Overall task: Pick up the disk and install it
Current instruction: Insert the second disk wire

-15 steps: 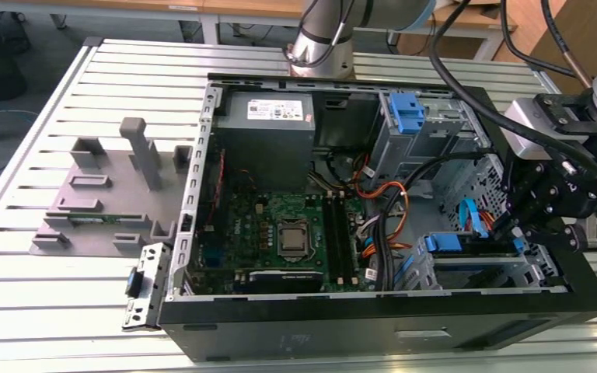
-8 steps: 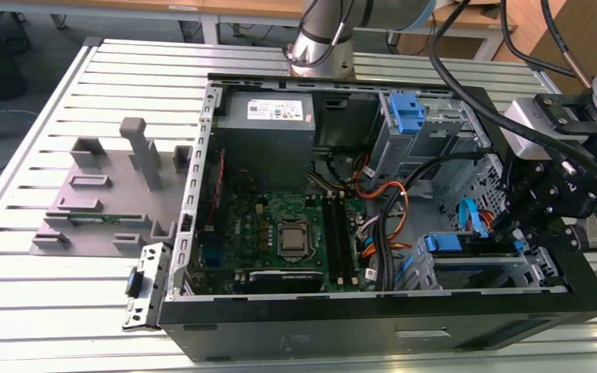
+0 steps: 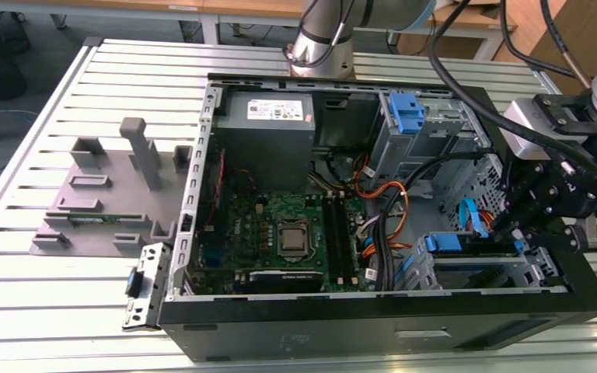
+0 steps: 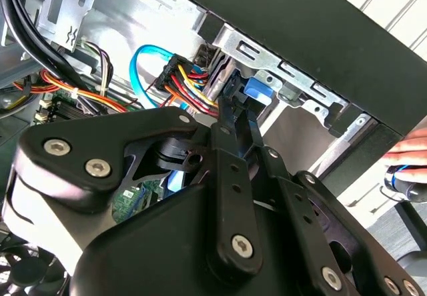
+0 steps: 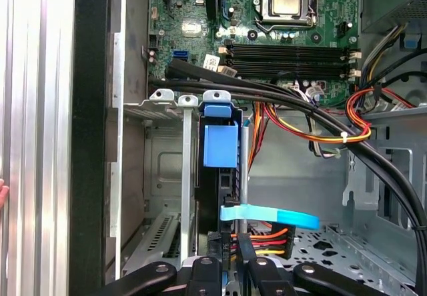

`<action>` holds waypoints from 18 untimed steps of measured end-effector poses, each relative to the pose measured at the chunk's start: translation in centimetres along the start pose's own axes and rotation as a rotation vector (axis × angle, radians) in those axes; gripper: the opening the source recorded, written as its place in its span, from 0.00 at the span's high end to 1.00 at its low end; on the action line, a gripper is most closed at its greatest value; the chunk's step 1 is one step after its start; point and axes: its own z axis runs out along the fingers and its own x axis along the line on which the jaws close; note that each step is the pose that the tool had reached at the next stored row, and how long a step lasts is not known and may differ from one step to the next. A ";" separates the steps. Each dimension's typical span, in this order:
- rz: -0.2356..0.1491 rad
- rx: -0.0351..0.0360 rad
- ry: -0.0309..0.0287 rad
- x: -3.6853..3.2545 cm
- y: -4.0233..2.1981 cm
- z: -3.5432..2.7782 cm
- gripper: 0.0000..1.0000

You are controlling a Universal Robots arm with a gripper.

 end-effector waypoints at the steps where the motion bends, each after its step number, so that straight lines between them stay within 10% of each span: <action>1: 0.000 0.0001 0.0001 0.00 0.01 0.02 0.76; 18: 0.000 0.0004 0.0001 0.01 0.05 0.14 0.84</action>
